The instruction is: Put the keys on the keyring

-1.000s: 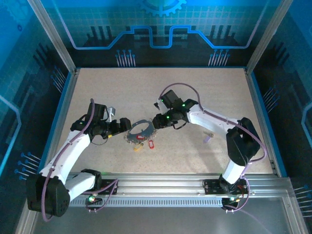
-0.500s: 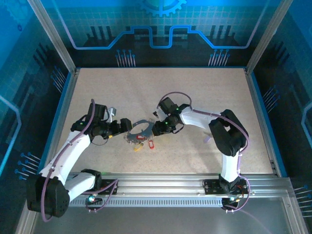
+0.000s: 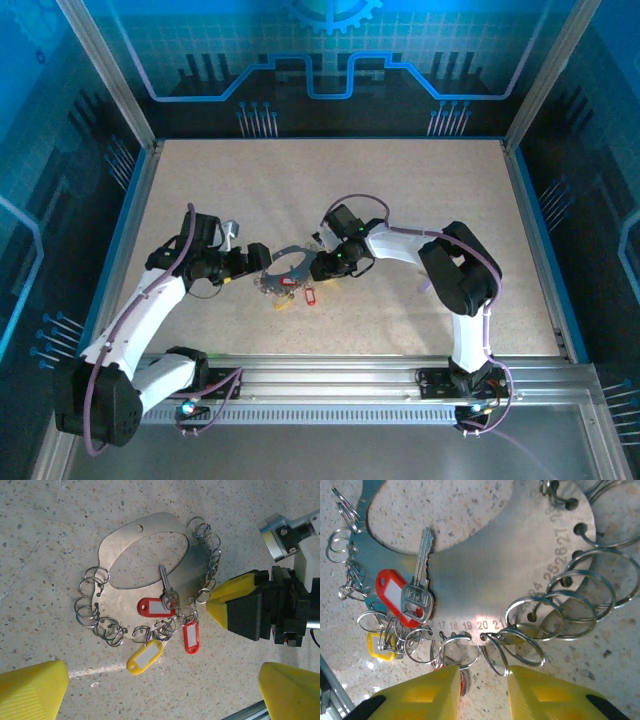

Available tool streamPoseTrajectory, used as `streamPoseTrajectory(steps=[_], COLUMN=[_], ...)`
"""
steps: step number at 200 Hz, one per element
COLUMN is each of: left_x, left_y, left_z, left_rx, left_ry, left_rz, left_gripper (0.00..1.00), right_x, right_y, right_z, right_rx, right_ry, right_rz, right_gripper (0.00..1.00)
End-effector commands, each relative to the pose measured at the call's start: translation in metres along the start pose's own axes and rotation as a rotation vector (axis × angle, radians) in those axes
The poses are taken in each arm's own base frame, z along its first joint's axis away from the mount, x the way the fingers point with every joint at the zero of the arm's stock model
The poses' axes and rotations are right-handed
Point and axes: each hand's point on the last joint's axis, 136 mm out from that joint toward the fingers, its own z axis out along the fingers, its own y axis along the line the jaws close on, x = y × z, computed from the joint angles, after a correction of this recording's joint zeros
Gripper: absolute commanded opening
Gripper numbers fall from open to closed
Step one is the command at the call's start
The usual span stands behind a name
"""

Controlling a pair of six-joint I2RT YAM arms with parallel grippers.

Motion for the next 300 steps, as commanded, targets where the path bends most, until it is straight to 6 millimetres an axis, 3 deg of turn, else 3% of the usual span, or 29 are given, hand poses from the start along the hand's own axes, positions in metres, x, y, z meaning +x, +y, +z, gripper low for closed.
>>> streamPoseTrajectory(steps=[1,197,234,272,300], left_x=[0.003,0.004,0.002,0.001,-0.004], left_y=[-0.005,-0.004,-0.008,-0.027,-0.043], left_z=[0.0,0.001,0.0,-0.009,-0.023], left_rx=[0.027,0.018,0.035,0.14,0.214], left_ry=[-0.001,-0.002,-0.013,-0.048,-0.121], left_rz=[0.035,0.035,0.045,0.112,0.175], left_gripper=[0.99,0.99,0.99,0.99,0.99], right_x=[0.006,0.007,0.002,-0.004,-0.003], right_y=[0.003,0.002,0.011,0.018,0.035], right_z=[0.004,0.015,0.007,-0.012,-0.029], right_rx=[-0.03,0.022,0.027,0.074,0.051], right_ry=[0.011,0.036,0.006,-0.067,-0.117], right_rz=[0.003,-0.059,-0.134,-0.287,-0.447], right_gripper=[0.31,0.11,0.0,0.0,0.0])
